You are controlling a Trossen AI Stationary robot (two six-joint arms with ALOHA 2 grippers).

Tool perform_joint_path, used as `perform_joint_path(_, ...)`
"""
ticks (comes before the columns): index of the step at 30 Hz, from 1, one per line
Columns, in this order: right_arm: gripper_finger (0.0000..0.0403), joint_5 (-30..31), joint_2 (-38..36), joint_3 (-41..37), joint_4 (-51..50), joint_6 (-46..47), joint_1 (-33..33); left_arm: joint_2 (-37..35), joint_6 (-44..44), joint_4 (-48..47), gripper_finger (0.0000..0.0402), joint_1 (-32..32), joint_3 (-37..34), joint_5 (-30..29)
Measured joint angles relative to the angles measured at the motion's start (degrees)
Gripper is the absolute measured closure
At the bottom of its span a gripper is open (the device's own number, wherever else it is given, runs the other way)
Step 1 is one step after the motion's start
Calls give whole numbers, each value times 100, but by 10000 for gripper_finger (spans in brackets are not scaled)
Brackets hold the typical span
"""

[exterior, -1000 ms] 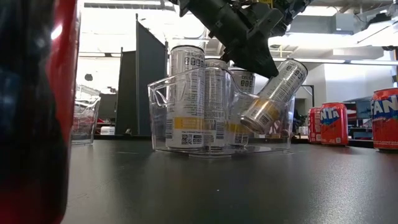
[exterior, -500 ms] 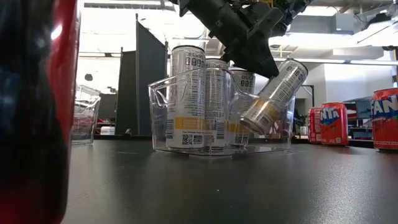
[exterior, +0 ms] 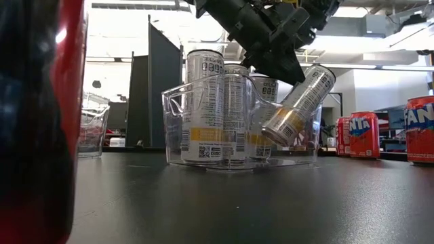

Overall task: Sort soda cans
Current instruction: Put the white soda can into the middle transparent bin

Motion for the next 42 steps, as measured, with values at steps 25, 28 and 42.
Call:
perform_joint_path(25,161,1827,-11,-1038,-1806,2539,2197,0,-40,36,299,0,0,-2)
perform_joint_path(28,169,1877,-9,-1370,-1730,2796,2290,0,-40,38,299,-2,-2,-4)
perform_joint_path(42,237,1764,-50,-2035,-341,2406,2290,0,-52,45,299,-1,-2,-7)
